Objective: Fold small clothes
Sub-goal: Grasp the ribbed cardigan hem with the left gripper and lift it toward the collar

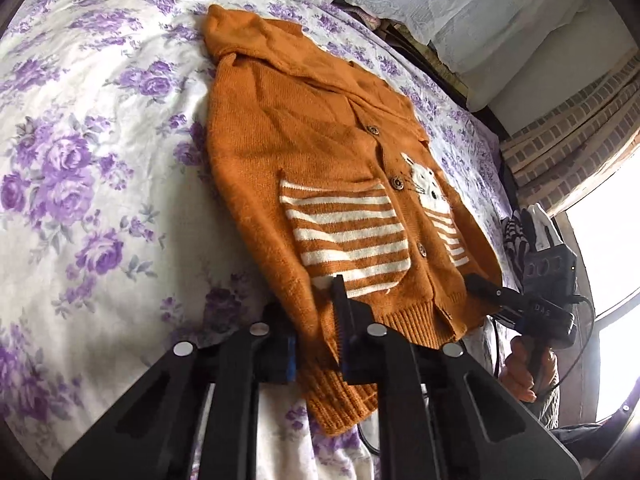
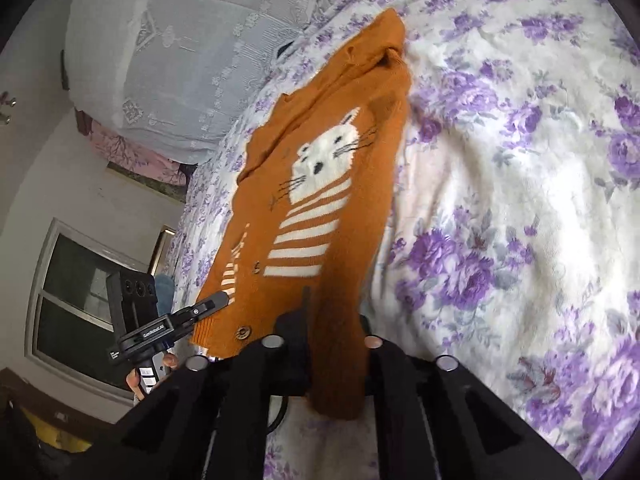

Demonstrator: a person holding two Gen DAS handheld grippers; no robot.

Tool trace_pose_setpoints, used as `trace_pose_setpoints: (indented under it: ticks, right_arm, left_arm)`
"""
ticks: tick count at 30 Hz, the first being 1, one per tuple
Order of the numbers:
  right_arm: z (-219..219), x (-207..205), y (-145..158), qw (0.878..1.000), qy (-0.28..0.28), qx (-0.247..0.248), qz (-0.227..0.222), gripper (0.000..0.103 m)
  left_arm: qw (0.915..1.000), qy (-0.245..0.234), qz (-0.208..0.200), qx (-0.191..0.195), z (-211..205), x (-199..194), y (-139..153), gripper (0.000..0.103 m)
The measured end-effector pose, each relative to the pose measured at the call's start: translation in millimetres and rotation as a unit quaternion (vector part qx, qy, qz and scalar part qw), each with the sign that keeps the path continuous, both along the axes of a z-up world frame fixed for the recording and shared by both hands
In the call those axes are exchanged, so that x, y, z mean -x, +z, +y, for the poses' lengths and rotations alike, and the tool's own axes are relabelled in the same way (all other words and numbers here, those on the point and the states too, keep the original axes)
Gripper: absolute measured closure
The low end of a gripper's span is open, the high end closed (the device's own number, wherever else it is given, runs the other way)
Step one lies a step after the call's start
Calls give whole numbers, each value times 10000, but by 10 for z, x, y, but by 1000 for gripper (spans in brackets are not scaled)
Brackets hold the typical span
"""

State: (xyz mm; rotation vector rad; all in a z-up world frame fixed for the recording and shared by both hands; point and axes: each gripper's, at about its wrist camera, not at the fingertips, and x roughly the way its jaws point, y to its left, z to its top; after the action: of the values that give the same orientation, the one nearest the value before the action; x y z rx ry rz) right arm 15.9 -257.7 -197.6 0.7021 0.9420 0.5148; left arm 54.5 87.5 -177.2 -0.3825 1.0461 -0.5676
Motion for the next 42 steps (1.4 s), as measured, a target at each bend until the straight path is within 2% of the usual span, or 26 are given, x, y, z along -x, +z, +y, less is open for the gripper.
trace_pose_setpoints:
  ticks: [4,7,10,13,16,20,32,42]
  right_arm:
    - [0,-39,1,10000,20,-8,19,97]
    - [-4,-83,-9,10000,66,-11,16,97]
    - [15,-141,-142,9995,97,4,300,97]
    - [-38,-145,-196,9990,34,-224,372,98]
    - [-26,-115,-173,9995,-42,-146,284,97]
    - [18,-93,-74,9999,-84,38,135,98]
    - [-65,-328,375,9987,-197,-107,-447,98]
    - [-74,-787,677,9973,-205,-134,-694,98]
  left_arm:
    - [9999,-39,-107,-126,-20,-16,62,93]
    - [9995,-83,-40,-302,-67,-74,40,93]
    - [9986,-124,-41,-510,-118,-73,-9,92]
    - [9988,-113,-78,-480,-105,-45,-12,92]
    - [9989,-106,-133,-435,-89,-36,10,94]
    - [9979,-142,-364,-510,-118,10,105,98]
    - [9923,-240,-957,-755,-290,-152,546,98]
    - [9851,-7,-1368,-1047,-310,-496,854,98]
